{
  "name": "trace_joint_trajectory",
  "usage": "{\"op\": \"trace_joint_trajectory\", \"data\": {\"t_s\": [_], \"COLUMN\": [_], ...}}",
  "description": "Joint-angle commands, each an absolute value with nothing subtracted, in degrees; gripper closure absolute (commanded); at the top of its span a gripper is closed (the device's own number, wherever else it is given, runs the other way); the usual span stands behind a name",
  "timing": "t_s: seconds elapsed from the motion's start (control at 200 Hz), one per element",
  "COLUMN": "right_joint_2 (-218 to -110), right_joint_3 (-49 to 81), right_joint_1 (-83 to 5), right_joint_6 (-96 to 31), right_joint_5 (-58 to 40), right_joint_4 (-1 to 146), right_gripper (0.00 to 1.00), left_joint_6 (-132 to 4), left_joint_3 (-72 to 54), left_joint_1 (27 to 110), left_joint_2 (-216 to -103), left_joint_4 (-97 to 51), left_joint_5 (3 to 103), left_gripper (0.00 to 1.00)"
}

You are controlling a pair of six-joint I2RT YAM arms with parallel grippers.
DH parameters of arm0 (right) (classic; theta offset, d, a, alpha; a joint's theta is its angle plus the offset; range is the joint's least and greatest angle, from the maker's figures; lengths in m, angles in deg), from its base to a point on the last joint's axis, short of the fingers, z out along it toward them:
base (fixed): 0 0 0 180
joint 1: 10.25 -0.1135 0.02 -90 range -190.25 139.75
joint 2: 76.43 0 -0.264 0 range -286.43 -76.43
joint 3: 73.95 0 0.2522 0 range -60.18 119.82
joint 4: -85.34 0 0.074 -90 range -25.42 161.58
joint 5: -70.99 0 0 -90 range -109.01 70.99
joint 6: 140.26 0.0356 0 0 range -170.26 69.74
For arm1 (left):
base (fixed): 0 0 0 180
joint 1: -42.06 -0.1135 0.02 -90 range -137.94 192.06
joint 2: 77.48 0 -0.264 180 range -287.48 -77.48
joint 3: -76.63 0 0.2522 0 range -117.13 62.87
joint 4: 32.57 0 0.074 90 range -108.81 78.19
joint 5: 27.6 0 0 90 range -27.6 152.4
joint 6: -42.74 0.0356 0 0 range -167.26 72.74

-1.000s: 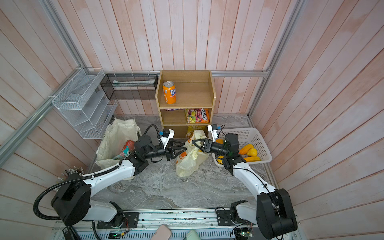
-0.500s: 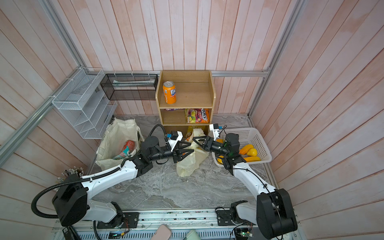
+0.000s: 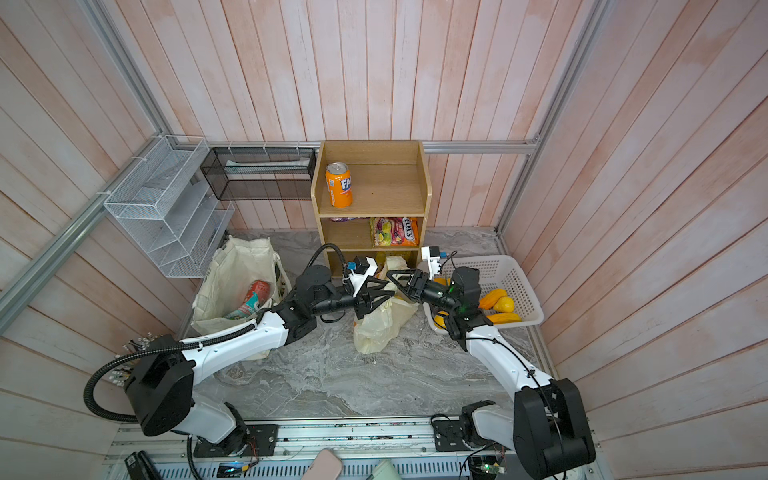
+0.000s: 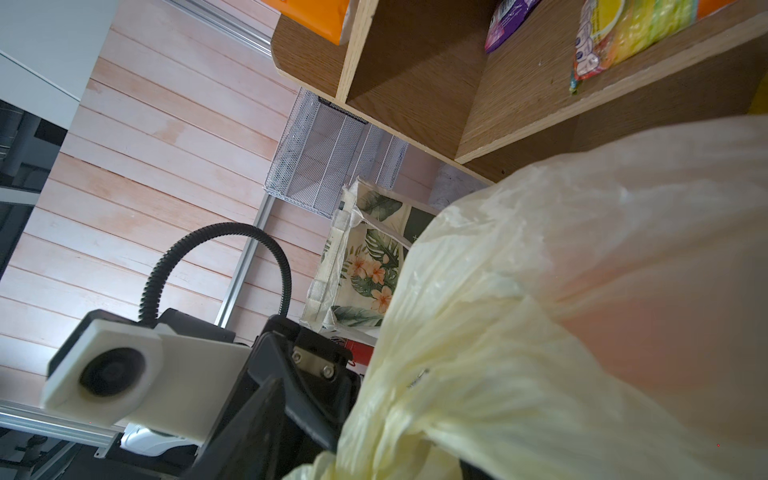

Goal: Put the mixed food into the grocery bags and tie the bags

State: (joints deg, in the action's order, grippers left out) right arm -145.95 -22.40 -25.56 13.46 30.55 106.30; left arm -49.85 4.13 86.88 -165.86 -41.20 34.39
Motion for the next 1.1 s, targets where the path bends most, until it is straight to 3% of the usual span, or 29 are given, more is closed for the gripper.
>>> {"op": "trace_joint_trajectory", "data": {"t_s": [0.0, 0.085, 0.275, 0.445, 1.095], "right_joint_2": [-145.51, -145.46, -143.65, -139.17, -135.29], "right_joint_3": [-23.1, -23.02, -21.3, -18.59, -17.47], "right_joint_1": [-25.45, -25.63, -25.55, -25.01, -25.15], "right_joint_6": [14.9, 15.12, 12.38, 7.52, 7.89], "right_joint_5": [30.21, 30.32, 29.18, 20.65, 18.98], "right_joint_4": [108.86, 108.81, 101.88, 85.77, 75.69], "right_gripper": [0.35, 0.35, 0.35, 0.35, 0.35], "left_joint_6": [-48.49, -48.57, -48.06, -47.11, -44.72], "left_joint_3": [2.49, 2.66, 3.59, 5.58, 6.67], "left_joint_1": [87.41, 87.51, 87.59, 87.64, 87.54], "left_joint_2": [-166.97, -167.13, -166.49, -165.07, -164.1], "left_joint_4": [-40.95, -41.46, -42.36, -43.75, -43.38], "left_joint_5": [35.25, 36.57, 38.16, 39.92, 41.76], "left_gripper": [0.84, 1.0, 1.0, 1.0, 1.0]}}
